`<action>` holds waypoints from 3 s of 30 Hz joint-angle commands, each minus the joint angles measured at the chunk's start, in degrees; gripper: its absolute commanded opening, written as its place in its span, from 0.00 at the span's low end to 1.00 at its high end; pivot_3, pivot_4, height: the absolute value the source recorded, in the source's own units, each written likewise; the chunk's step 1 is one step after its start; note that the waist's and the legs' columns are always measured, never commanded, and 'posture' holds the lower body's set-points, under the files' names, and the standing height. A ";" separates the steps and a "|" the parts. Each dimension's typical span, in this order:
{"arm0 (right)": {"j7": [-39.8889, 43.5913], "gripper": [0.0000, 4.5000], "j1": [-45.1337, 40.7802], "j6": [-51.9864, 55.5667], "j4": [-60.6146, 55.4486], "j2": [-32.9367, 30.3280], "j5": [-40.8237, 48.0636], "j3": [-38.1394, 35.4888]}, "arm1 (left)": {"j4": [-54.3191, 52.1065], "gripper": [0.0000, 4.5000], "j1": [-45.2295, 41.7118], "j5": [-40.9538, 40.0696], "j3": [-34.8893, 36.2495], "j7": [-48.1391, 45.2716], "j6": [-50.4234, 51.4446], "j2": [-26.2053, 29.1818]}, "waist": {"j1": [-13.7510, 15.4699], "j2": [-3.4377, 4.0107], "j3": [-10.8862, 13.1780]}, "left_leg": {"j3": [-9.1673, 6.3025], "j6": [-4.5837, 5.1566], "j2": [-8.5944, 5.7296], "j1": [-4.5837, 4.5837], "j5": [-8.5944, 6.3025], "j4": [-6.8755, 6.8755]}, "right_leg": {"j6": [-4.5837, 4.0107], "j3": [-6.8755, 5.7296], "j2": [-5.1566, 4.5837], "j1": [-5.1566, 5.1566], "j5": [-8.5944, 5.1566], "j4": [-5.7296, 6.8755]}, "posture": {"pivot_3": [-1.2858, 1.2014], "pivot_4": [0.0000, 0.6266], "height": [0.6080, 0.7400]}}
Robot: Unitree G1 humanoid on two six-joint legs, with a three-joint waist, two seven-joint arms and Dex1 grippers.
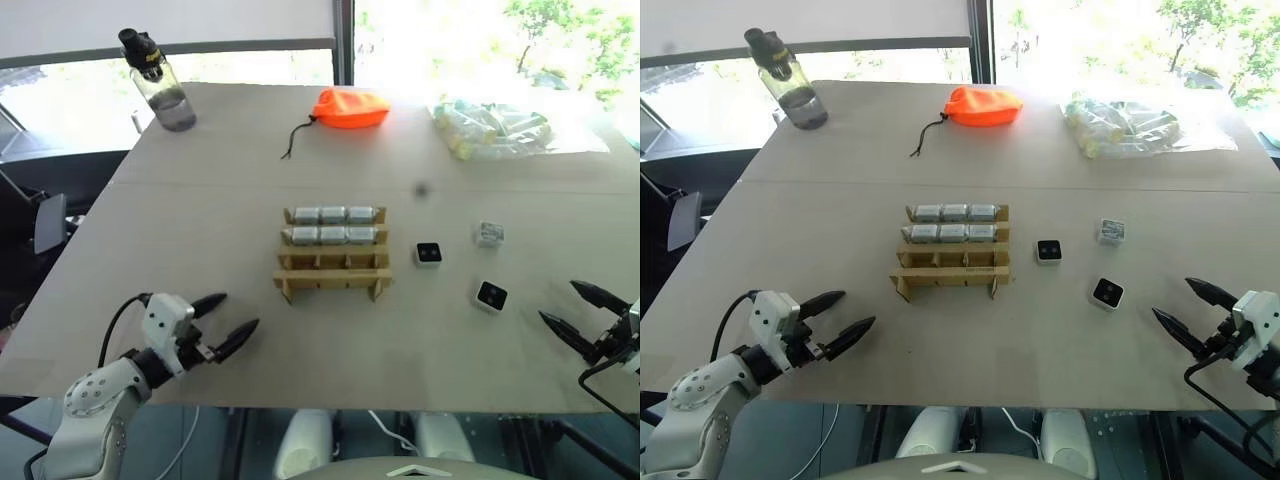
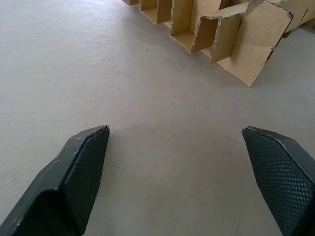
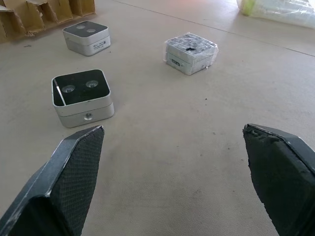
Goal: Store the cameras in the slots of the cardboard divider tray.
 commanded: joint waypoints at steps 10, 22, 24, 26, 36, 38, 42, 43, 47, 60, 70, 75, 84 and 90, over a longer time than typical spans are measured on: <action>5.78 1.00 -4.24 -3.52 9.17 -1.14 -1.22 -0.03 | -2.53 0.99 2.55 -0.26 1.73 3.11 0.04 -1.15 | -0.04 -0.05 0.05 | 0.02 0.00 0.01 0.02 0.00 -0.01 | 0.00 0.02 0.09 0.02 0.00 0.00 | 0.52 0.24 0.89; 6.19 1.00 -2.05 -1.46 4.07 -2.34 -5.60 5.18 | -8.58 0.99 0.12 -5.62 3.18 -1.77 -1.22 1.14 | 0.08 -0.10 0.07 | 0.08 0.00 0.04 0.07 0.01 0.00 | 0.01 0.08 0.14 0.04 0.01 0.01 | 0.52 0.24 0.89; 6.28 1.00 -1.31 -0.35 1.21 -2.16 -5.86 6.81 | -12.57 0.99 0.35 -8.51 2.68 -4.39 1.15 3.09 | 0.07 -0.16 0.07 | 0.05 -0.01 0.03 0.04 0.01 0.00 | 0.00 0.06 0.10 0.05 0.01 0.01 | 0.52 0.24 0.89; 4.74 1.00 -2.02 0.11 -0.62 -1.55 -6.39 8.01 | -15.65 0.99 0.06 -11.41 2.19 -6.97 3.82 5.59 | -0.01 -0.19 0.08 | 0.06 -0.02 0.03 0.05 0.01 0.00 | 0.01 0.06 0.08 0.06 0.01 0.00 | 0.52 0.24 0.89; -3.46 1.00 -6.17 2.88 -4.59 1.37 -11.40 13.99 | -18.90 0.99 -12.70 -18.02 -2.66 -21.42 11.14 17.70 | -0.17 -0.28 0.14 | 0.14 -0.44 0.16 0.17 0.26 0.04 | 0.19 0.23 0.73 0.07 0.15 0.07 | 0.52 0.24 0.89; -3.71 1.00 -5.81 3.86 -6.45 1.81 -10.56 14.47 | -18.56 0.99 -13.43 -17.77 -3.40 -22.98 11.32 18.76 | -0.27 -0.28 0.15 | 0.20 -0.46 0.19 0.17 0.27 0.03 | 0.19 0.26 0.79 0.06 0.15 0.07 | 0.52 0.24 0.89; -5.76 1.00 -4.94 5.71 -10.20 3.07 -10.38 15.63 | -16.09 0.99 -14.67 -16.03 -5.18 -27.14 9.80 19.90 | -0.20 -0.27 0.16 | 0.25 -0.47 0.20 0.18 0.26 0.03 | 0.23 0.24 0.80 0.04 0.12 0.06 | 0.52 0.24 0.89; -6.21 1.00 -4.96 5.91 -10.54 3.29 -10.17 15.52 | -15.46 0.99 -15.06 -15.51 -5.40 -27.55 9.37 19.71 | -0.17 -0.28 0.17 | 0.24 -0.47 0.20 0.18 0.27 0.03 | 0.27 0.24 0.80 0.04 0.09 0.05 | 0.52 0.24 0.89; -5.45 0.83 -3.82 7.34 -12.20 3.03 -8.83 15.41 | -14.08 1.00 -16.36 -15.07 -5.80 -27.26 9.27 18.52 | -0.12 -0.27 0.18 | 0.28 -0.46 0.19 0.19 0.26 0.03 | 0.30 0.25 0.78 0.04 0.01 0.06 | 0.52 0.24 0.89; -7.39 0.41 -7.12 9.12 -23.17 3.56 -7.11 17.20 | -12.64 1.00 -21.55 -13.87 -8.05 -17.08 16.32 15.39 | -0.09 -0.19 0.31 | 0.27 -0.46 0.18 0.18 0.27 0.03 | 0.28 0.34 0.78 0.04 0.11 0.07 | 0.52 0.24 0.89; -12.50 0.41 -29.26 -20.31 -17.07 9.40 -36.23 37.78 | -6.35 1.00 -36.91 -12.81 -15.59 -10.38 26.53 9.55 | 0.04 -0.61 0.64 | 0.11 -0.59 0.12 0.05 0.35 0.22 | 0.22 0.23 0.81 -0.12 0.15 0.46 | 0.52 0.24 0.89; -24.45 0.41 -37.80 -31.71 -9.47 11.22 -53.00 41.87 | -4.28 1.00 -41.31 -13.88 -18.51 -13.38 31.42 9.85 | -0.25 -0.72 0.75 | 0.30 -0.59 0.03 -0.28 0.35 0.51 | 0.27 0.29 0.72 -0.41 0.17 0.49 | 0.52 0.24 0.89; -38.44 0.41 -42.32 -35.06 -7.71 12.08 -64.12 43.87 | -3.15 1.00 -43.27 -13.46 -19.75 -15.92 33.70 9.50 | -0.43 -0.80 0.80 | 0.36 -0.73 0.10 -0.08 0.43 0.52 | 0.24 0.36 0.75 -0.41 0.15 0.79 | 0.52 0.24 0.89; -40.36 0.41 -42.96 -37.19 -7.78 10.78 -64.58 45.87 | -2.83 1.00 -44.11 -13.47 -19.78 -16.13 34.56 8.95 | -0.55 -0.83 0.82 | 0.41 -0.73 0.10 -0.04 0.43 0.52 | 0.24 0.45 0.75 -0.40 0.15 0.81 | 0.52 0.24 0.89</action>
